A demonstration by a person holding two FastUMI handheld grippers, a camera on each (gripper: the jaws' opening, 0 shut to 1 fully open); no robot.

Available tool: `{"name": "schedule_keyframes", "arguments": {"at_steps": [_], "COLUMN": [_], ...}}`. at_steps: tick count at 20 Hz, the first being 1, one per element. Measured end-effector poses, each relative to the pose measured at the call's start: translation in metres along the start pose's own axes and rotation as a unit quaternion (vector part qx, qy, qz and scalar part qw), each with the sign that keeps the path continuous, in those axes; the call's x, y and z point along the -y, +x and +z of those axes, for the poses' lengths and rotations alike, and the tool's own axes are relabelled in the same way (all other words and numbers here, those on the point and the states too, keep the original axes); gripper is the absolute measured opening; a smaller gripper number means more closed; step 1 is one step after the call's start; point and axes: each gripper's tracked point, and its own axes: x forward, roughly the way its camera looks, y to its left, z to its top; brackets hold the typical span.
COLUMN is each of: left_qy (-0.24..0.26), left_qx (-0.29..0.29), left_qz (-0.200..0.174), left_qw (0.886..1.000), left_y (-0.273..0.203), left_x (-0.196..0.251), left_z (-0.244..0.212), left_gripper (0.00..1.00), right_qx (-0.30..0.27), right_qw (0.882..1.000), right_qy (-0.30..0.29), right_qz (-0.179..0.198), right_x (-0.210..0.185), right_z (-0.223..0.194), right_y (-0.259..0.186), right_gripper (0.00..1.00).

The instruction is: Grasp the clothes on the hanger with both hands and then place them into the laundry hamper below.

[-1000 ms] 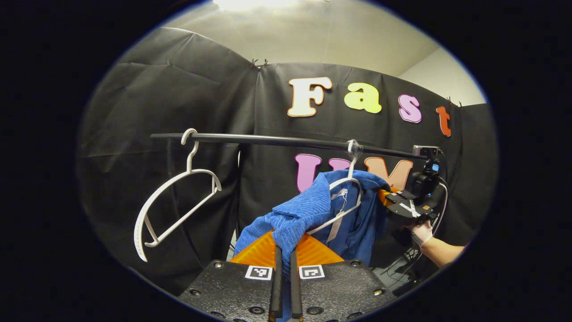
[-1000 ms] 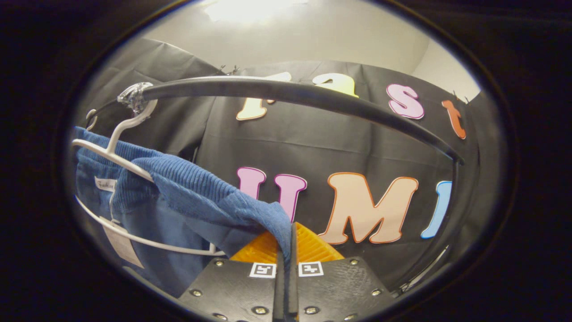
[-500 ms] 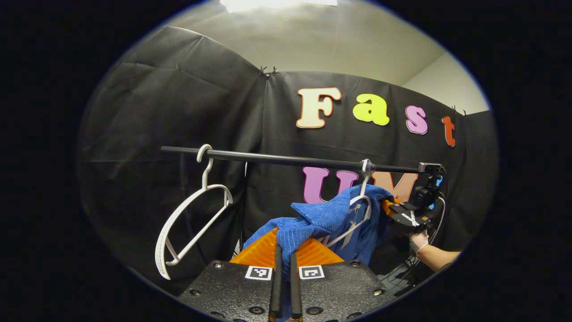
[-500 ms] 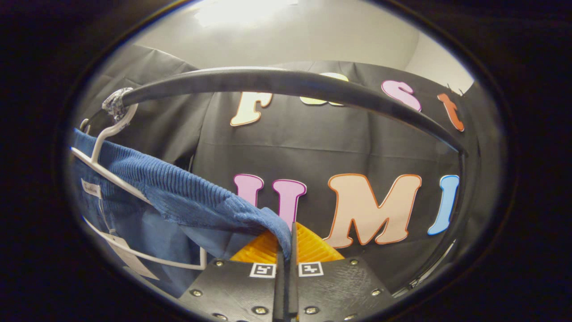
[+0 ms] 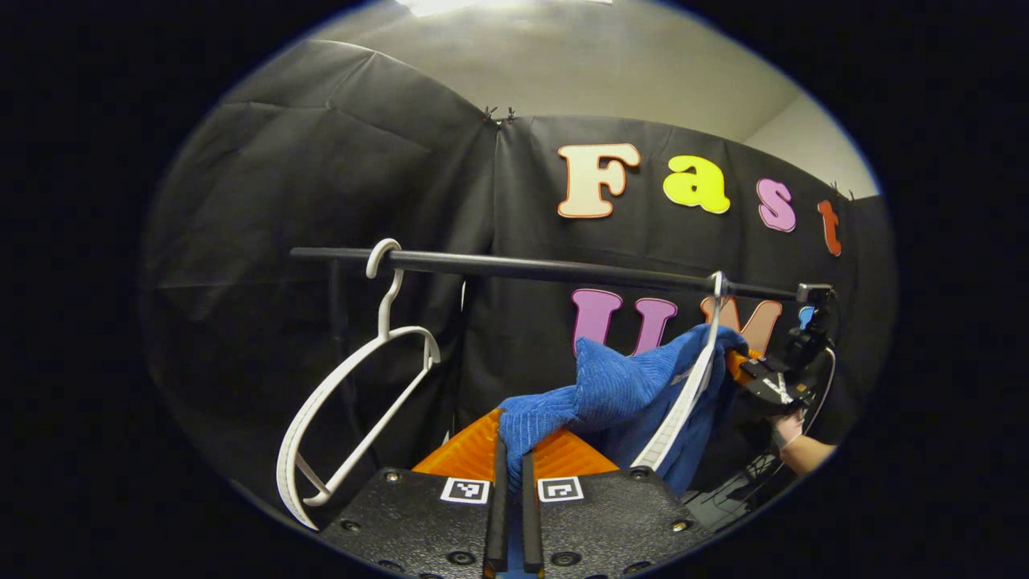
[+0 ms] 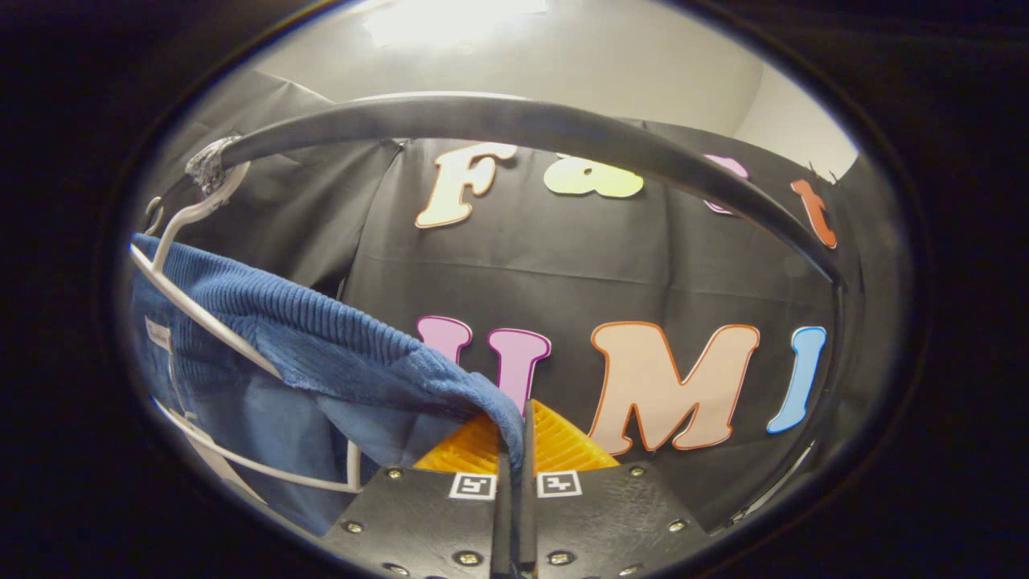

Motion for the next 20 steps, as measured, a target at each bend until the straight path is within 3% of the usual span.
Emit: {"name": "schedule_keyframes", "arguments": {"at_steps": [6,15,20], "left_qy": [0.016,-0.013,-0.024], "left_qx": [-0.005,-0.001,-0.028], "left_qz": [-0.001,-0.014,-0.012], "left_qw": [1.0,1.0,0.999], "left_y": [0.018,0.048,0.063], "left_x": [0.002,0.008,0.008], "left_z": [-0.021,-0.048,-0.081], "left_gripper": [0.08,0.08,0.08], "right_qx": [-0.012,-0.062,-0.095], "right_qw": [1.0,0.998,0.995], "right_qy": [-0.006,-0.007,-0.008], "right_qz": [-0.005,-0.018,-0.022], "right_x": [0.004,0.011,0.017], "right_z": [-0.015,-0.064,-0.099], "right_y": [0.0,0.004,-0.006], "right_gripper": [0.04,0.04,0.04]}}
